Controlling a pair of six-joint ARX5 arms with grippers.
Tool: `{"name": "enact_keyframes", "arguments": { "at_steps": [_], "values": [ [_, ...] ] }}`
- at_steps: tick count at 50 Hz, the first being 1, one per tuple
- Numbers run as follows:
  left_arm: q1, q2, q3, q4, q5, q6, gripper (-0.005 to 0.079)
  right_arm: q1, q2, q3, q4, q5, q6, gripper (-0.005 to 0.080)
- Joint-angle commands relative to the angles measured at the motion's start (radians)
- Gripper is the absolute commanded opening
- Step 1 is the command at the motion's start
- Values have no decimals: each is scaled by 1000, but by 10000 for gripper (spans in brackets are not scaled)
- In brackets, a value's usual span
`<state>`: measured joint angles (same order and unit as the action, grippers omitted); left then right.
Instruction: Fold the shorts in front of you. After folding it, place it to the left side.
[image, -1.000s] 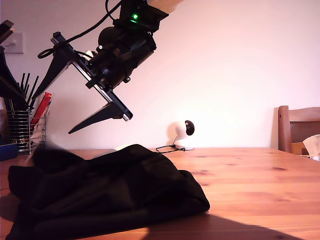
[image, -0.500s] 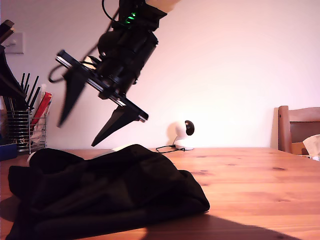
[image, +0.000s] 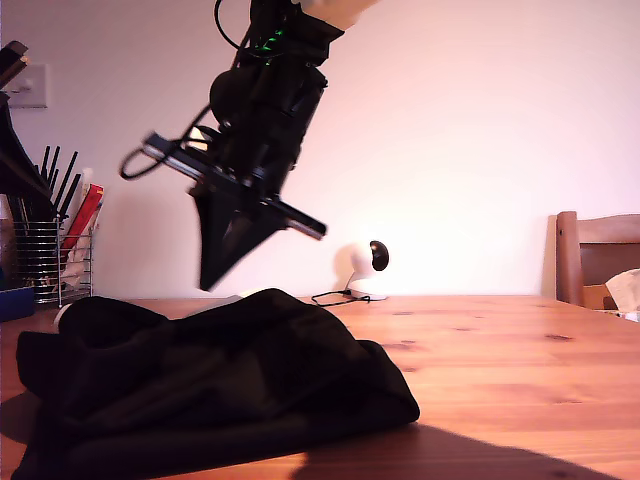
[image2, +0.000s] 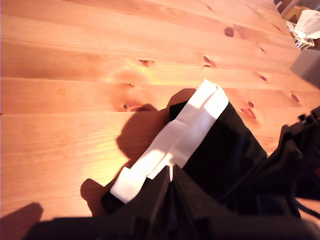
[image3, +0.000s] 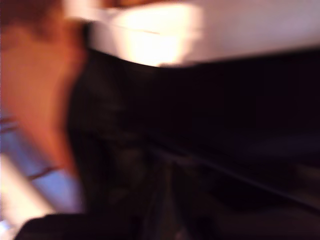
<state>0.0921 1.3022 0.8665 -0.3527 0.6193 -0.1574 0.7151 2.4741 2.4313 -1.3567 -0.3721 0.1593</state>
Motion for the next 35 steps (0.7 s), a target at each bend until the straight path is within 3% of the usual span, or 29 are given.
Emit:
{"name": "enact_keyframes", "arguments": {
  "at_steps": [1, 14, 23, 35],
  "values": [
    [-3, 0, -15, 5, 2, 0, -14, 12, 11, 3, -1, 7, -3, -13],
    [-2, 0, -15, 2, 1, 0, -14, 58, 35, -26, -3, 18, -2, -13],
    [-2, 0, -15, 1, 1, 0, -14, 84, 35, -57, -3, 123, -8, -13],
    [-2, 0, -15, -20, 1, -2, -14, 94, 35, -86, -2, 174, -7, -13]
  ]
}}
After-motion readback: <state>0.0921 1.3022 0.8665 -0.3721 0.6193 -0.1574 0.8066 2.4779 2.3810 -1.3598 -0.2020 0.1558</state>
